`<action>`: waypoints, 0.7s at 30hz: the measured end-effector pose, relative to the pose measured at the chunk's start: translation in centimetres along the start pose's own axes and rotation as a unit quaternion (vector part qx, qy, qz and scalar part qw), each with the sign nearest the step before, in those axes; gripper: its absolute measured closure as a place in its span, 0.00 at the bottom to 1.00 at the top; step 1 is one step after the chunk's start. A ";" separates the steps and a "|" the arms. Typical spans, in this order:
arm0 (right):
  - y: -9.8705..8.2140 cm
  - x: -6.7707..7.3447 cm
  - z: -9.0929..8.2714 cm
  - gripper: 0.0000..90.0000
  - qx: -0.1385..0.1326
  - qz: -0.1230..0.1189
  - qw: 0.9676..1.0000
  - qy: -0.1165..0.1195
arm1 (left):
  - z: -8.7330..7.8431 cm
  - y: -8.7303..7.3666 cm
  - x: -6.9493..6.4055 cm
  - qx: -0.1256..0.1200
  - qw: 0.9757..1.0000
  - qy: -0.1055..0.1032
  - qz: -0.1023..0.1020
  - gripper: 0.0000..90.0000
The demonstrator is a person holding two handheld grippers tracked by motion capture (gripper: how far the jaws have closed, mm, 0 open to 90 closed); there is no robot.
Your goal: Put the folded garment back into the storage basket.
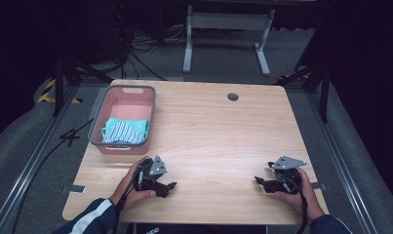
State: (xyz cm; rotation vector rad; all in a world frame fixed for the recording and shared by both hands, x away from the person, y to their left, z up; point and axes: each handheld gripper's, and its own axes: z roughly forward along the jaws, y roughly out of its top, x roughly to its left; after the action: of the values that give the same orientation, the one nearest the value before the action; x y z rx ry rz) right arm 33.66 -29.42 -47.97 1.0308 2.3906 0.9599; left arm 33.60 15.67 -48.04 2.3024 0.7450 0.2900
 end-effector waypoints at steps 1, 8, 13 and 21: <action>-1.0 -0.4 -0.3 0.22 -0.013 0.018 1.000 0.008 | 0.0 -0.2 0.1 -0.004 1.000 -0.004 -0.007 0.18; -1.9 -0.8 -0.9 0.20 -0.019 0.038 0.999 0.011 | 0.0 -0.4 0.1 -0.012 1.000 -0.006 -0.007 0.18; -1.9 -0.8 -0.8 0.19 -0.019 0.037 0.999 0.011 | 0.0 -0.4 0.1 -0.011 1.000 -0.007 -0.007 0.18; -1.8 -0.8 -0.8 0.19 -0.018 0.038 0.999 0.009 | 0.0 -0.4 0.2 -0.010 1.000 -0.006 -0.004 0.16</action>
State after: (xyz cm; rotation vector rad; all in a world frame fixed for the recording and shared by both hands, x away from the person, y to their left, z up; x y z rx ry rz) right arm 32.80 -31.27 -48.66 1.1097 2.3551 1.0404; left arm 33.59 15.95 -48.32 2.2799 0.7427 0.2787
